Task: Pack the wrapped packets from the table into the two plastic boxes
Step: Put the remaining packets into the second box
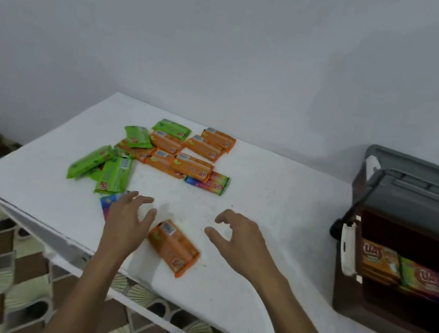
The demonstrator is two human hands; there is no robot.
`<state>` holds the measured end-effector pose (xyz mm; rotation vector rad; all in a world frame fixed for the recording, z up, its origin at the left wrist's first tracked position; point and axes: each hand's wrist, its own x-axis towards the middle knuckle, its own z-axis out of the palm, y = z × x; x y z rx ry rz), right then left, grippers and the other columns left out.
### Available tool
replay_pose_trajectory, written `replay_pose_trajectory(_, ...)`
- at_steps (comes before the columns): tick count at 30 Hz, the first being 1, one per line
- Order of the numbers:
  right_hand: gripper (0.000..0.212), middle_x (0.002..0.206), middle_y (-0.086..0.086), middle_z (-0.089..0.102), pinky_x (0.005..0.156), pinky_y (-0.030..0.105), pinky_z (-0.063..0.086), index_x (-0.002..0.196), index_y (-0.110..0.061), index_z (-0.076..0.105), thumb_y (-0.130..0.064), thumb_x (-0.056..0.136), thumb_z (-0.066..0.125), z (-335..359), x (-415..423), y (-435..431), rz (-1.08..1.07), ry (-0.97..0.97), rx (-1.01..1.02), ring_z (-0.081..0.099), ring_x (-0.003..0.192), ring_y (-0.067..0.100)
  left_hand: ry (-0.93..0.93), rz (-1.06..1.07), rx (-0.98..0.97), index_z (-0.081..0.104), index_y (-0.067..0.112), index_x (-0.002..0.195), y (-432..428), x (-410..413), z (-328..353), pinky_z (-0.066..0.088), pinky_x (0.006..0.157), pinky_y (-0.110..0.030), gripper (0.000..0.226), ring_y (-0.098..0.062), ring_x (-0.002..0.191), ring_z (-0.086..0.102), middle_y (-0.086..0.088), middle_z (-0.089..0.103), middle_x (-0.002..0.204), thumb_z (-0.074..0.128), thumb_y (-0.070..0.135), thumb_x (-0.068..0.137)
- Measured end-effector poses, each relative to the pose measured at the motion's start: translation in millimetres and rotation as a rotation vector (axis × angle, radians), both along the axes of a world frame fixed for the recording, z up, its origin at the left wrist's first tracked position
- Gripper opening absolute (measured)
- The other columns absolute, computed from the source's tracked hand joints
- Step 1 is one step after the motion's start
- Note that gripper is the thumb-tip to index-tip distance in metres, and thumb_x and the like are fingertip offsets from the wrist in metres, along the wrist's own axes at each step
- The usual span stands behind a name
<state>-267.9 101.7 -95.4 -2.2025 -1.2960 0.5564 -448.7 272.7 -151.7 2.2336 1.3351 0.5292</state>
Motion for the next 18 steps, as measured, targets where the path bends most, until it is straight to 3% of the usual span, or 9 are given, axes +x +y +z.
replay_pose_trajectory(5, 0.047, 0.121, 0.002, 0.058, 0.082, 0.035, 0.048, 0.128, -0.024, 0.050, -0.052, 0.091, 0.057, -26, -43, 38, 0.115, -0.055, -0.162, 0.053, 0.109, 0.020, 0.111, 0.247, -0.083, 0.060, 0.017, 0.120, 14, -22, -10, 0.036, 0.099, -0.050, 0.036, -0.039, 0.128, 0.033, -0.020, 0.040, 0.140, 0.060, 0.033, 0.088)
replay_pose_trajectory(11, 0.074, 0.131, 0.008, 0.048, 0.086, 0.038, 0.045, 0.137, -0.021, 0.039, -0.063, 0.081, 0.063, -57, -71, 59, 0.149, -0.246, -0.262, 0.045, 0.117, 0.028, 0.126, 0.295, -0.138, 0.053, 0.016, 0.128, 15, -23, -15, 0.040, 0.097, -0.050, 0.052, -0.039, 0.128, 0.029, -0.016, 0.030, 0.145, 0.064, 0.044, 0.085)
replay_pose_trajectory(18, 0.063, 0.122, 0.003, 0.053, 0.078, 0.036, 0.047, 0.131, -0.022, 0.042, -0.059, 0.082, 0.058, -69, -71, 59, 0.135, -0.315, -0.166, 0.051, 0.107, 0.023, 0.108, 0.344, -0.192, 0.048, 0.021, 0.122, 17, -17, -18, 0.040, 0.092, -0.049, 0.059, -0.041, 0.123, 0.031, -0.022, 0.036, 0.135, 0.074, 0.045, 0.075)
